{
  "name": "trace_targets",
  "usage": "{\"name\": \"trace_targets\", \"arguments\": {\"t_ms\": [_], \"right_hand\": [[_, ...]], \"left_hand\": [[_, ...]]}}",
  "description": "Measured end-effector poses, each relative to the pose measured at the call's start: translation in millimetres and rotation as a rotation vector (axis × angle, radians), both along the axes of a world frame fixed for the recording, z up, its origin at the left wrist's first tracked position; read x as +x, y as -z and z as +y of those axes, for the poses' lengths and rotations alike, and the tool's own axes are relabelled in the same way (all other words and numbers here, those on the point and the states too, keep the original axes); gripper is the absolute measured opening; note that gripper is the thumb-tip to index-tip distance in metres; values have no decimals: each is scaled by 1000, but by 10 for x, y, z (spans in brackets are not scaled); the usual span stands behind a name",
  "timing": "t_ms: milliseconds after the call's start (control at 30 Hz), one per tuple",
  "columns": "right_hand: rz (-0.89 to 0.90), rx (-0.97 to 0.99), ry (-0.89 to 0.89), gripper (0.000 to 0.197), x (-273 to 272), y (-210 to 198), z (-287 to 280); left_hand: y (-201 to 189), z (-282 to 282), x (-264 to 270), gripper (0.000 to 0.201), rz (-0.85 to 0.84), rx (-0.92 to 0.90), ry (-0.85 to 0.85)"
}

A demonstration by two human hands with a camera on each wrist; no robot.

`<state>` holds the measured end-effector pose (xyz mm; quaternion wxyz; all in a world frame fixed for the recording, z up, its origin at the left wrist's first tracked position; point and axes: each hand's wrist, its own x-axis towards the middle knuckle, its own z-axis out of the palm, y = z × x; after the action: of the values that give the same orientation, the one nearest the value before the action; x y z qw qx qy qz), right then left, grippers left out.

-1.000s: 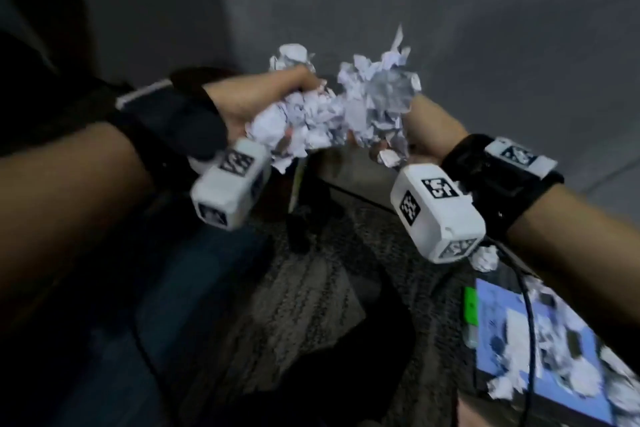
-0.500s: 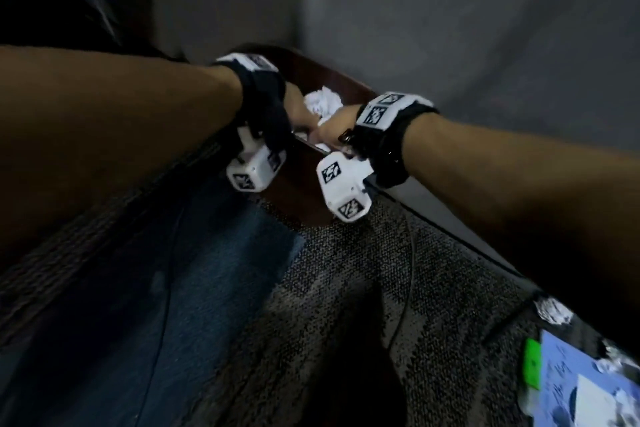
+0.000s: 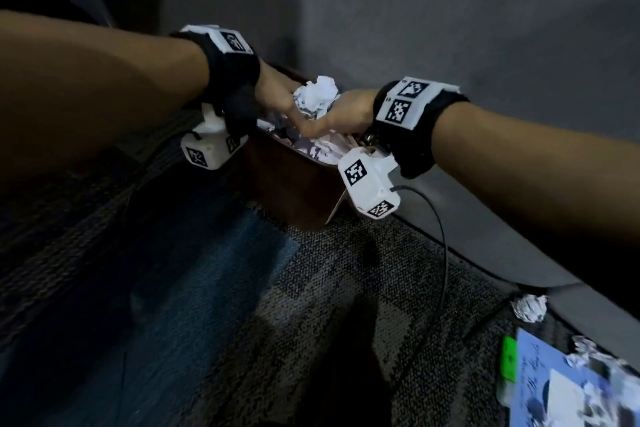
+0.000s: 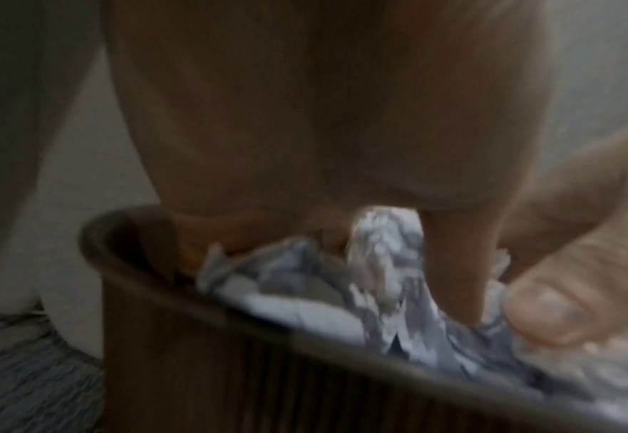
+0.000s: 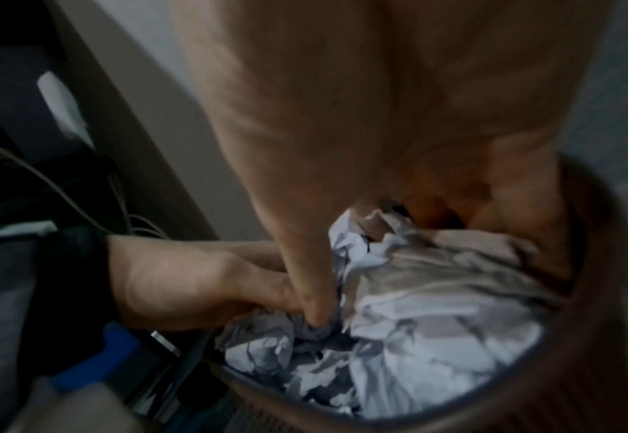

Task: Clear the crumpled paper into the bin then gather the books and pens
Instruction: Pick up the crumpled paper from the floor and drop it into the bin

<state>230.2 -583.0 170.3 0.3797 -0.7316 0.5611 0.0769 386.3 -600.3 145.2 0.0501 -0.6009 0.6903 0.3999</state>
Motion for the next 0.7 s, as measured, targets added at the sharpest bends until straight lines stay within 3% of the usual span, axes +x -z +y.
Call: {"name": "trace_targets", "arguments": {"t_ms": [67,167,233,333,433,567,700], "right_hand": [[83,-87,-55,34,-21,-43,-5],[208,-194,-150,48,-21,-181,58],[222,-239,-219,38,-71,-297,114],[60,-288,-85,17,-198,-443,90],[141,-508,-124,23,-213,-383,27],[354,-356,-342,36,-132,-120,57],[498,-396,-452,45,-105,-64,91]], "left_hand": [[-86,-13,-14,26,-61,-17,27],[-309,92,39,36,-240,-128,76],[-396,108,124,39,-270,-193,52],[-470,166,247,30,-236,-309,67],[-251,239,322,21,-216,-322,105],[109,303,301,15,-154,-328,91],[229,276,259,17,-120,-391,-30]]}}
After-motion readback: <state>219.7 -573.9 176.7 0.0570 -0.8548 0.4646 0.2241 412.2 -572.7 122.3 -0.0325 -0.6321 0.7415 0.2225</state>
